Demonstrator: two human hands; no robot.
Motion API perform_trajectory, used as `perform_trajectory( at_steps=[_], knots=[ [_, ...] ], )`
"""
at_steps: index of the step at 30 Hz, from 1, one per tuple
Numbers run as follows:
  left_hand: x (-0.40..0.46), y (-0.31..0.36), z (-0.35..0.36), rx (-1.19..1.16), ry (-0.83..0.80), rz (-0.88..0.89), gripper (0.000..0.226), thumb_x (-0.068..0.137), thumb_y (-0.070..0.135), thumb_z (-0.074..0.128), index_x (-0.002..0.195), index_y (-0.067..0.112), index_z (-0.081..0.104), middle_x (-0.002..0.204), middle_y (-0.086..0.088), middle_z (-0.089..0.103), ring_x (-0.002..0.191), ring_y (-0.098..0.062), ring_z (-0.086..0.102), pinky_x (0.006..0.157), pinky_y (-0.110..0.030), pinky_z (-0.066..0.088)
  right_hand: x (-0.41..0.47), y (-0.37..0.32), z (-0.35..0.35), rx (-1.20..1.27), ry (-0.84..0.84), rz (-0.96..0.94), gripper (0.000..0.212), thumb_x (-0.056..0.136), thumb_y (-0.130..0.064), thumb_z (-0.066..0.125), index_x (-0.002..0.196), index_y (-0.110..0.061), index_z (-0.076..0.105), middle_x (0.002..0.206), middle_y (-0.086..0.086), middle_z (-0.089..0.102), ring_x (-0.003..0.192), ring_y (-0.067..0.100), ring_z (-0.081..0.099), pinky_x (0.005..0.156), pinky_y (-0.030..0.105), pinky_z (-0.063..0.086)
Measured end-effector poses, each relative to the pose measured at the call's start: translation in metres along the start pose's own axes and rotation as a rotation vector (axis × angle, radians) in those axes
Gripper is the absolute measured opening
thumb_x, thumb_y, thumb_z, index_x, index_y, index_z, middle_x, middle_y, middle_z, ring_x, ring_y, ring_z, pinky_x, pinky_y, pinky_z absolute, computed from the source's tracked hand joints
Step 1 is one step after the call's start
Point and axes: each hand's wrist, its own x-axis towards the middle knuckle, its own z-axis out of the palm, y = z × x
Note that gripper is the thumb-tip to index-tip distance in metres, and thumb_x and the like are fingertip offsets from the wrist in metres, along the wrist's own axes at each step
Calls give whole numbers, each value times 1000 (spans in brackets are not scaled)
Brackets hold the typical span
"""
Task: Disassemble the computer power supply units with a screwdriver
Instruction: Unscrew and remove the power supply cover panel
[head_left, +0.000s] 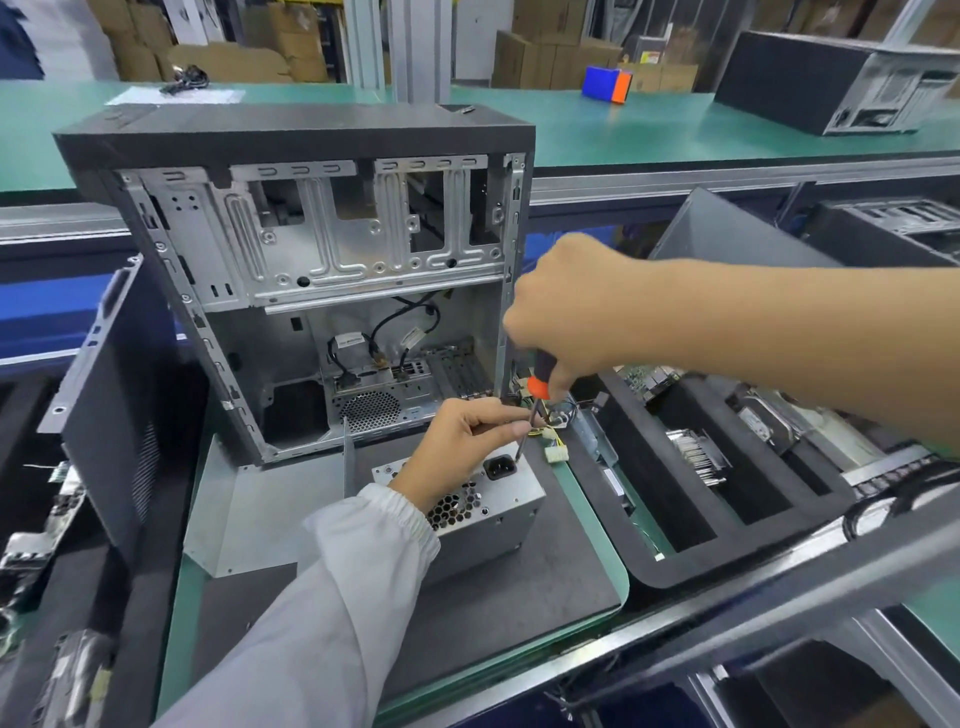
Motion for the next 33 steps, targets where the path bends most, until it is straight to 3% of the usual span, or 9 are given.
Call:
perform_trajectory(
  at_steps=[3,5,8,10,16,20,25,30,33],
  knots=[
    [1,1,-1,-3,26,9,18,88,5,68,102,12,76,89,-28,67,85,-23,60,81,-34,48,0,24,8,507,-8,78,47,61,-68,74,74,-25,60,56,-10,54,56,12,54,46,21,33],
    [0,1,-1,-17,37,10,18,88,4,68,103,8,75,94,-28,68,89,-29,65,87,-40,52,-3,29,16,915,22,137,34,65,-51,81,77,-23,66,50,-6,63,51,13,64,50,21,45],
    [-1,1,-2,-33,48,6,16,87,3,68,101,7,76,96,-19,73,94,-23,69,88,-28,55,-7,17,31,1433,118,307,35,69,-31,85,87,-12,63,60,2,70,53,17,70,48,25,53],
    [-1,0,-2,-30,61,-1,16,87,3,69,101,6,76,95,-18,73,91,-14,68,83,-20,52,-10,4,39,1573,203,388,37,74,-29,82,91,-5,60,66,11,71,56,20,71,48,27,55],
    [-1,0,-2,-7,57,-7,15,87,4,69,100,5,76,91,-18,73,81,-6,65,75,-17,50,-15,-14,48,1453,399,437,33,82,-32,73,91,-6,55,60,6,68,47,11,66,47,22,54],
    [-3,2,-2,-26,20,-5,16,88,2,67,102,3,75,82,1,71,73,5,61,70,-9,45,-16,-4,43,1534,266,336,32,78,-29,77,94,-10,57,71,9,71,55,15,69,53,24,56],
    [-4,3,0,3,14,7,16,88,6,68,91,19,77,85,7,75,86,-4,67,80,-18,52,-22,15,33,1590,49,152,25,78,-20,79,96,-14,63,87,11,70,73,21,71,62,28,58],
    [-3,2,1,56,46,14,22,89,9,68,85,29,77,88,4,75,88,-12,69,81,-21,53,-24,20,17,979,37,336,66,70,-83,44,75,-18,50,50,0,63,51,14,66,56,31,50],
    [-3,3,2,57,44,14,22,89,9,68,85,29,77,88,9,75,86,-5,68,79,-17,52,-16,14,14,634,99,372,62,83,-77,29,70,-18,41,64,0,48,61,21,51,55,33,38]
  ],
)
